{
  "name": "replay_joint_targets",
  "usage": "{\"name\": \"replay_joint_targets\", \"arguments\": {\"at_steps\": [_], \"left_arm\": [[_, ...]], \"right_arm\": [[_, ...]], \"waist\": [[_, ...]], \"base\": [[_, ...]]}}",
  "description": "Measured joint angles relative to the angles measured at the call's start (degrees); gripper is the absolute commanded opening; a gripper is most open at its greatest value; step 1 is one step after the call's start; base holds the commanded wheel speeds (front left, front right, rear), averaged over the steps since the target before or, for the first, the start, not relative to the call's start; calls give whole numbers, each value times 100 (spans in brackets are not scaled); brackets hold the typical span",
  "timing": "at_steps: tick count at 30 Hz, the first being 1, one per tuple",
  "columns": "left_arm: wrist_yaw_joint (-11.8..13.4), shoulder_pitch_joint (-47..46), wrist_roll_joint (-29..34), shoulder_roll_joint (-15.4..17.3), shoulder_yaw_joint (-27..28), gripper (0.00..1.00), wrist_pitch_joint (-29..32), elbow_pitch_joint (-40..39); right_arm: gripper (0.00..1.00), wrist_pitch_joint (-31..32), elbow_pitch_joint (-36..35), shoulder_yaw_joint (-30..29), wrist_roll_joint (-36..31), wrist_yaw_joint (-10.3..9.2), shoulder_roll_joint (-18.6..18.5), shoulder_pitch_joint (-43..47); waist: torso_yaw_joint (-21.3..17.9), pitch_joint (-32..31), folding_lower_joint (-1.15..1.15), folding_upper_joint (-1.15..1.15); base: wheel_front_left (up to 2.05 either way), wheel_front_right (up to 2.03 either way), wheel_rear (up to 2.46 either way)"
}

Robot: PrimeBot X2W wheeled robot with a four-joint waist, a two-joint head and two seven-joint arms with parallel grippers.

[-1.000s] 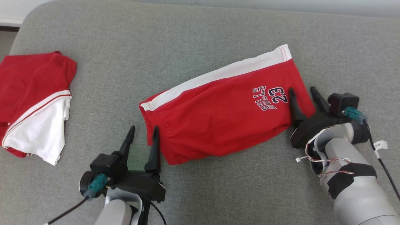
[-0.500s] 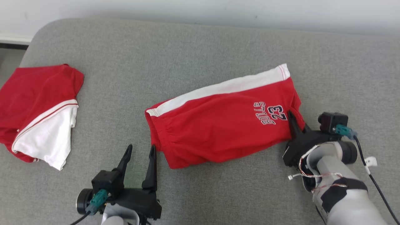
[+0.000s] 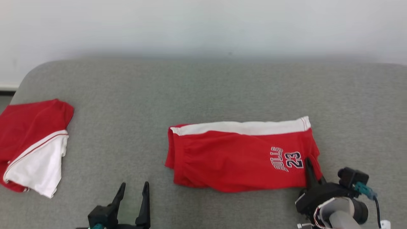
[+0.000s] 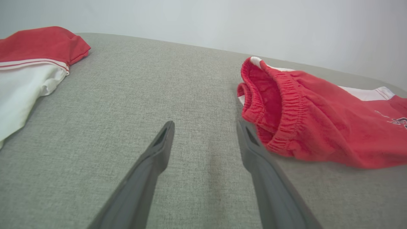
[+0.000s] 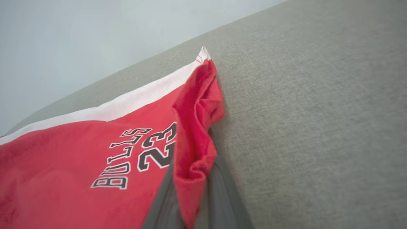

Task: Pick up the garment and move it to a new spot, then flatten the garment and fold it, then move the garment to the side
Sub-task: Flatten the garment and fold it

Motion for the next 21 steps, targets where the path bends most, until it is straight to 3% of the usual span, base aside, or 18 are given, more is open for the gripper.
{"name": "replay_joint_targets", "arguments": {"at_steps": [5, 10, 14, 21], "left_arm": [[-36, 206, 35, -1, 102, 100, 0, -29], [-48, 249, 19, -1, 90, 100, 0, -26], [-65, 246, -32, -1, 26, 100, 0, -7], [-40, 232, -89, 0, -15, 100, 0, 22]], "right_arm": [[0, 0, -517, -330, -379, 0, 100, 357], [0, -1, -1101, -89, -812, 0, 207, 381], [0, -2, -1415, 375, -892, 0, 279, 307], [0, -1, -1686, 1835, -906, 0, 365, 16]], "waist": [[-262, -217, 0, 0], [-420, -323, 0, 0], [-366, -314, 0, 1], [-149, -305, 0, 0]], "base": [[0, 0, 0], [0, 0, 0], [0, 0, 0], [0, 0, 0]]}}
